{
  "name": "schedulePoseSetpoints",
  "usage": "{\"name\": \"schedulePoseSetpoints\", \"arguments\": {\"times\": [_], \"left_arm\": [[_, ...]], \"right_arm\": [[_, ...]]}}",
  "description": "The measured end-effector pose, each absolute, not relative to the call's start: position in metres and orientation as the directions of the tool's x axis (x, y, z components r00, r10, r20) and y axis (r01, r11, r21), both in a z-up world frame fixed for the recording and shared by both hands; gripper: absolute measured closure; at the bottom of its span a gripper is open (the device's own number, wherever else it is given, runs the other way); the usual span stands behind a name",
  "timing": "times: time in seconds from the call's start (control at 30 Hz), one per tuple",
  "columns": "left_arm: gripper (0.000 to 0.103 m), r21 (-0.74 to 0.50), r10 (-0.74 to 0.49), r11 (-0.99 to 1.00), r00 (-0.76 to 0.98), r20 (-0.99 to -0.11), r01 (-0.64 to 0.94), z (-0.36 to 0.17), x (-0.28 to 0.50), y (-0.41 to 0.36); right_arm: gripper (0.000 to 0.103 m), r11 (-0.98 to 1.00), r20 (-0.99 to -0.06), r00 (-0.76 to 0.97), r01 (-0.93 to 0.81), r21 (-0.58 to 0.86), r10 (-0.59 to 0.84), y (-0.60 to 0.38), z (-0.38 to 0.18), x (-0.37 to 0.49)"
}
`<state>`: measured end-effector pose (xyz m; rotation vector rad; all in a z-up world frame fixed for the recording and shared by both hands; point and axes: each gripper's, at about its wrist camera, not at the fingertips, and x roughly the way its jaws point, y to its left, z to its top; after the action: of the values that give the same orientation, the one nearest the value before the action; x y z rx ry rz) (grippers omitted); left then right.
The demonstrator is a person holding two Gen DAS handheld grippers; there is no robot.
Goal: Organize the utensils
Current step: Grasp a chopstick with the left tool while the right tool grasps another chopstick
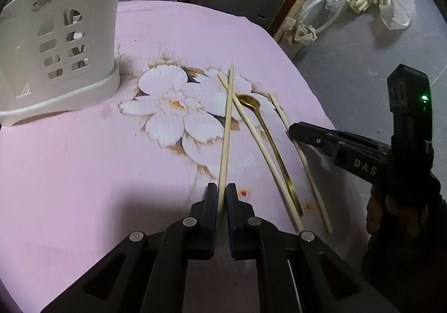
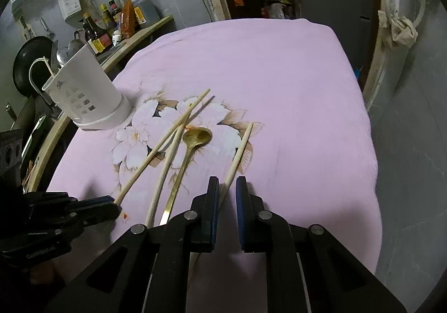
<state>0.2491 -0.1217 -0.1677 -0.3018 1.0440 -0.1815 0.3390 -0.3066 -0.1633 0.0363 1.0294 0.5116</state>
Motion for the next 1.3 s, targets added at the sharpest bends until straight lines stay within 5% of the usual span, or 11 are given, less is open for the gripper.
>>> {"name": "schedulePoseSetpoints", "arguments": {"times": [0.6, 1.3], "left_arm": [[0.089, -0.321, -0.288, 0.946, 0.562, -0.775, 0.043, -0.158, 0.300, -0.113], [0.089, -0.292, -0.314, 0.949, 0.421, -0.851, 0.119, -0.173, 0.353, -0.135]], "right_arm": [[0.092, 0.856, -0.798, 0.349, -0.363, 0.369, 0.492, -0.308, -0.180, 0.376], [0.091, 0.877, -0.847, 0.278, -0.310, 0.368, 0.454, -0.284, -0.182, 0.409]]}}
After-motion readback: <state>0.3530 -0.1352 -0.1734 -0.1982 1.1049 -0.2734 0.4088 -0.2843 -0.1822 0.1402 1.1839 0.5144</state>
